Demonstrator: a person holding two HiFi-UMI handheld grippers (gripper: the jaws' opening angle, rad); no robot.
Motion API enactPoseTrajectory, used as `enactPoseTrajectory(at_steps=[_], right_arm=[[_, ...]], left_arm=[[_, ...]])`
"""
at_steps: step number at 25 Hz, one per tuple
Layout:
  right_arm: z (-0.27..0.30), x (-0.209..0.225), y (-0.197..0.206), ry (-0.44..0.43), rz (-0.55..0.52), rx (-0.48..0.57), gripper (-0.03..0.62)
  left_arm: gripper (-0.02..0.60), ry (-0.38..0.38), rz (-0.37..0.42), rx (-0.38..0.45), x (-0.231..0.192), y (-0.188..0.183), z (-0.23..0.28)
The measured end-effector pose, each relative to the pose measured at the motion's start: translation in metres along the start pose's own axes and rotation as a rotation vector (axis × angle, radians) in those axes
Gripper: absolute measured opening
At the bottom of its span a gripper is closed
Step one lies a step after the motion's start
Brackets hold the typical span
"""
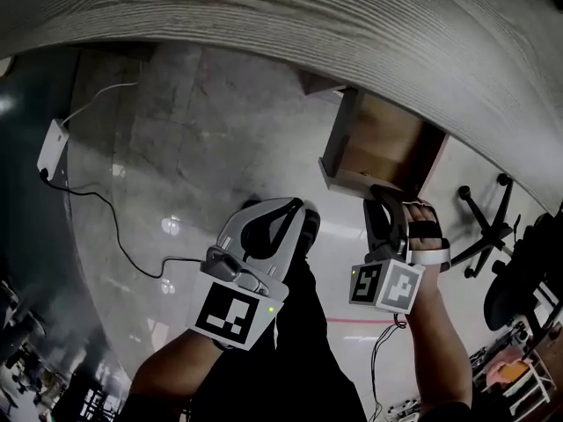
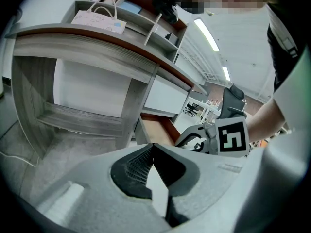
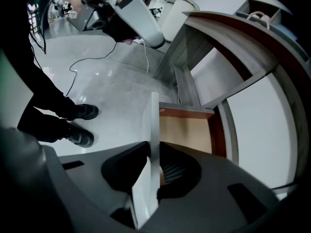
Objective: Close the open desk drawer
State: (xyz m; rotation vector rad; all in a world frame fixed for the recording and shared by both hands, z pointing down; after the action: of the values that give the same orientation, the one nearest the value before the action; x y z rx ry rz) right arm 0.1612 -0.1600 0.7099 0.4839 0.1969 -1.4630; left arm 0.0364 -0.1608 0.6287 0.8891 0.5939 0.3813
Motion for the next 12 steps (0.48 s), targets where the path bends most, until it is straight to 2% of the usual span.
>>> enactPoseTrajectory(at_steps=[5, 12], right_arm=[[-0.017, 0.025, -0.003, 0.04, -0.007, 0.001, 0.1], [-0.009, 0.058, -0.004, 0.114, -0.023, -0.003, 0.1]], left_arm=[[0.008, -0.003, 0.007, 0.012, 0.002, -0.016, -0.004], [0.008, -0.003, 0.006, 0.018, 0.002, -0.025, -0.005]])
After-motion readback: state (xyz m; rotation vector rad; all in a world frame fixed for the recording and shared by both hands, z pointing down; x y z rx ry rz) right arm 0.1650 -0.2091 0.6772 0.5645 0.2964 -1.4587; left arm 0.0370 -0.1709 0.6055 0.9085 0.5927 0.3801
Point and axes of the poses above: the fingertips, and each gripper's own axes: z forward along the fingers, x to its right, y out of its underside, the point moved 1 cm from there along -z, backward along the fingers, and after that the axes turned 1 degree about x, right-handed, at the moved point
